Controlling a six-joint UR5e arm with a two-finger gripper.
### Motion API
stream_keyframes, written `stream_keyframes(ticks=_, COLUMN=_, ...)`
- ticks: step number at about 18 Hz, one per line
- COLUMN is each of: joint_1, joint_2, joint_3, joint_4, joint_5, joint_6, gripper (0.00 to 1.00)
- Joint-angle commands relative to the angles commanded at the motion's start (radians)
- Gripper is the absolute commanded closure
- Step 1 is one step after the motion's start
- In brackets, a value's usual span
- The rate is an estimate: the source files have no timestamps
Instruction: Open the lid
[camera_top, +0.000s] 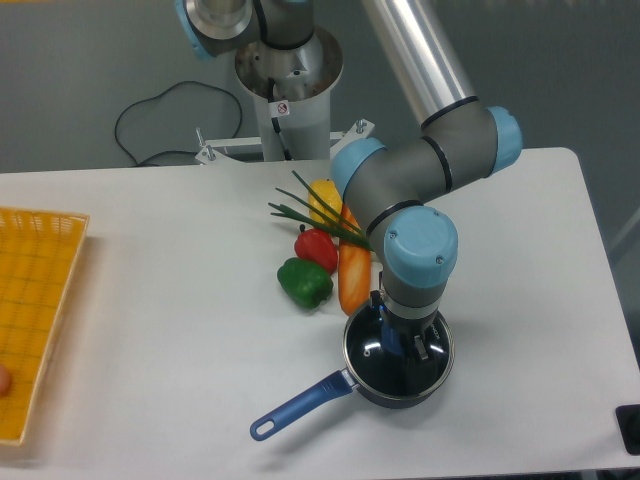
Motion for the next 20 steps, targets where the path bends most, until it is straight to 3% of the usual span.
stream_keyframes(ticks=11, joint_1=0.014, joint_2=0.061, joint_3=-0.024, joint_4=-0.015, joint_5=0.0, joint_6=-0.021, gripper=0.58)
stream_keyframes(ticks=20, joint_1=0.046, joint_2=0.104, joint_3=-0.034, joint_4=-0.098, joint_5=0.002, joint_6=-0.046, gripper=0.58)
